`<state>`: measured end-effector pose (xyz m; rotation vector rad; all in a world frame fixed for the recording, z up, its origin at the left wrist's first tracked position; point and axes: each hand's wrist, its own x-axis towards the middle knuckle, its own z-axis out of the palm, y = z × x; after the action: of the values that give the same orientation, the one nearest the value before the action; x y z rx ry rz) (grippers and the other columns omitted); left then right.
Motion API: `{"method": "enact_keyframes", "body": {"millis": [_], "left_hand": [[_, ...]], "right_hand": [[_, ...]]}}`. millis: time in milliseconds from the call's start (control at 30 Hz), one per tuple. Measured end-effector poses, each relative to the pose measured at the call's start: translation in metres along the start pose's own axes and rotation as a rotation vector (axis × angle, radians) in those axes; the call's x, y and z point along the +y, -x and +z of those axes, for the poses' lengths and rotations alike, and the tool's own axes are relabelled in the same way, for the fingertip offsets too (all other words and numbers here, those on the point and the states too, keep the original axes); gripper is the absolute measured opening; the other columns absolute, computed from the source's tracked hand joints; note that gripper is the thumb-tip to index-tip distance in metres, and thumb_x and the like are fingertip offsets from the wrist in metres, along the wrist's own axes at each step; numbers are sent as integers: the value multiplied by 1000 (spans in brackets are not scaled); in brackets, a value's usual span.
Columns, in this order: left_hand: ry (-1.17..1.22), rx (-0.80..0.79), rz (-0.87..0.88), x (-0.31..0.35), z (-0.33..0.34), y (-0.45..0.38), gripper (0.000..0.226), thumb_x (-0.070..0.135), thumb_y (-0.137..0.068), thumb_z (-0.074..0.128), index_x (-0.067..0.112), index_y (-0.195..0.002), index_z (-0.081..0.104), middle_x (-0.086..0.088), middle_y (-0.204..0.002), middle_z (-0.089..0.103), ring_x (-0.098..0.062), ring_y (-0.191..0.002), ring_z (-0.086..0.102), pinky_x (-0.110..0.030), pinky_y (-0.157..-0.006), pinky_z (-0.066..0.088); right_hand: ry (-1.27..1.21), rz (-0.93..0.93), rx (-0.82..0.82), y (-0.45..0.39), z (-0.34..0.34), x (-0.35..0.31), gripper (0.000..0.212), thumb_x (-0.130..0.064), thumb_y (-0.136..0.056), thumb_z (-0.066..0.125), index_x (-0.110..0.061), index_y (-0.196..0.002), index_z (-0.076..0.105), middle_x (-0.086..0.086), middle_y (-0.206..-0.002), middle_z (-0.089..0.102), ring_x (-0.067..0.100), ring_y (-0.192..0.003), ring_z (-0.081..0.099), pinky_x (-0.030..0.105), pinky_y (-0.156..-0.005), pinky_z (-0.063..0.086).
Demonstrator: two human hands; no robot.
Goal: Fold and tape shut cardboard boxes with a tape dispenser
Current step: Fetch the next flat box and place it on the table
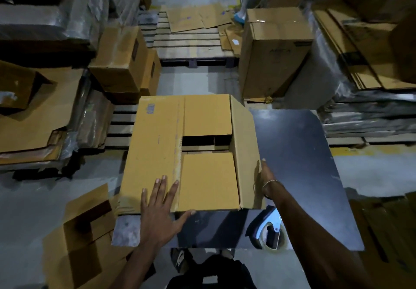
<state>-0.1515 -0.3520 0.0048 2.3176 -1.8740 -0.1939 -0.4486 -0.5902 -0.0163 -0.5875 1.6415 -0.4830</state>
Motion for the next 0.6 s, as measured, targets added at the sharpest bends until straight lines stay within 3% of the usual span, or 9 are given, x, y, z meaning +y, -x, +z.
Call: {"method": "enact_keyframes", "body": {"millis": [67, 133, 200, 267, 333, 400, 467, 533, 600], "left_hand": [[-4, -3, -5, -2, 0, 1, 101, 92, -88, 40, 34, -168, 19, 0, -178, 5, -24, -164, 5, -62, -128, 10], [-4, 6, -12, -3, 0, 1, 101, 92, -89, 39, 33, -168, 19, -1, -178, 5, -25, -164, 6, -63, -128, 11], [-5, 7, -18, 0, -2, 0, 101, 92, -88, 38, 33, -168, 20, -2, -178, 6, -25, -164, 6, -63, -128, 12], [-5, 11, -31, 4, -3, 0, 101, 93, -88, 38, 32, -167, 24, -3, -177, 9, -25, -164, 8, -62, -128, 13], [-6, 13, -40, 6, -3, 0, 102, 94, -87, 37, 32, -166, 27, -3, -177, 11, -25, -163, 10, -62, -127, 14], [-12, 13, -42, 7, -4, 0, 102, 95, -86, 36, 32, -166, 28, -3, -177, 11, -25, -163, 9, -62, -128, 15], [-9, 0, -46, 7, -5, 0, 103, 96, -86, 36, 31, -165, 30, -3, -177, 11, -25, -163, 9, -61, -128, 14], [-1, -1, -49, 7, -6, -1, 103, 96, -85, 37, 30, -164, 35, -3, -176, 13, -24, -163, 10, -60, -128, 14], [16, 7, -45, 7, -6, -2, 103, 96, -85, 38, 27, -161, 41, -3, -176, 16, -24, -163, 13, -59, -128, 16]], "right_hand": [[95, -85, 133, 14, -6, -9, 72, -65, -93, 51, -5, -133, 58, 13, -137, 59, 35, -123, 56, 40, -98, 43], [312, -200, 303, 31, -24, -22, 63, -57, -99, 52, 3, -111, 65, 23, -121, 66, 38, -108, 61, 39, -88, 45], [462, -299, 410, 58, -47, -45, 63, -56, -103, 46, 2, -109, 70, 28, -122, 66, 43, -109, 61, 40, -83, 41], [457, -420, 429, 92, -59, -71, 62, -60, -103, 40, -7, -107, 72, 24, -122, 68, 39, -106, 60, 40, -83, 40], [408, -516, 365, 130, -55, -89, 61, -59, -107, 36, -11, -114, 72, 20, -121, 69, 37, -110, 61, 41, -87, 41], [355, -563, 197, 167, -28, -92, 67, -57, -109, 30, -5, -115, 71, 25, -116, 66, 41, -108, 61, 43, -86, 46], [383, -641, 64, 183, 17, -73, 70, -61, -108, 25, -10, -115, 72, 21, -113, 70, 38, -106, 65, 43, -90, 49], [532, -746, 3, 169, 61, -34, 65, -69, -104, 20, -31, -127, 68, 7, -133, 67, 28, -124, 60, 47, -103, 46], [901, -762, -20, 143, 98, 16, 72, -75, -96, 8, -45, -153, 42, 4, -165, 34, 28, -154, 27, 53, -119, 28]]}}
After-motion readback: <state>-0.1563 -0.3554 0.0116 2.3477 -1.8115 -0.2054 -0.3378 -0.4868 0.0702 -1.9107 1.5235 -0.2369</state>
